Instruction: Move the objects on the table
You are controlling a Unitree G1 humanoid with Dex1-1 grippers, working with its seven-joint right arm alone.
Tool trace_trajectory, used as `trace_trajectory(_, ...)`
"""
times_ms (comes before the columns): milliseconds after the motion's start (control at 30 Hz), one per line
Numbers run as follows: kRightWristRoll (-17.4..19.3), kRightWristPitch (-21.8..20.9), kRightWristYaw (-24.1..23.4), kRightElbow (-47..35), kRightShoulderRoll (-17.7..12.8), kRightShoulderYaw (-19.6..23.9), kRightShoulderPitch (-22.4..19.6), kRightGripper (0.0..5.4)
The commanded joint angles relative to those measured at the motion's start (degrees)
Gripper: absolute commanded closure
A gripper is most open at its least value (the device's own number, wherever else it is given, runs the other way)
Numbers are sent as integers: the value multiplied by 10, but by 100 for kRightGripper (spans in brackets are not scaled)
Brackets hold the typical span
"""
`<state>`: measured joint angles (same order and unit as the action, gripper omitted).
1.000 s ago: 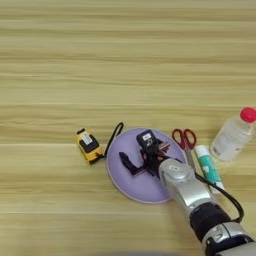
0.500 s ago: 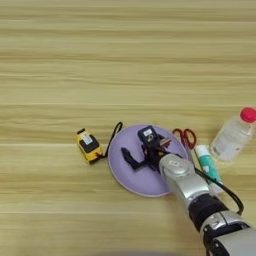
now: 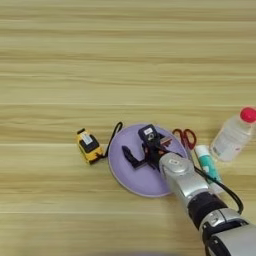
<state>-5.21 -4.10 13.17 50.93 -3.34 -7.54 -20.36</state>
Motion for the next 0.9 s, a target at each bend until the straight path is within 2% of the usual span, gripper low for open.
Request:
trace_trajectory(33, 1, -14, 3, -34, 0, 3, -29, 3)
trace_trajectory(333, -5, -21, 1, -91, -2, 1, -9, 3)
trace_trajectory(633, -1, -7, 2, -165, -5, 4, 16, 3)
trace_trajectory(900, 3, -7, 23, -251, -5, -8, 57, 3)
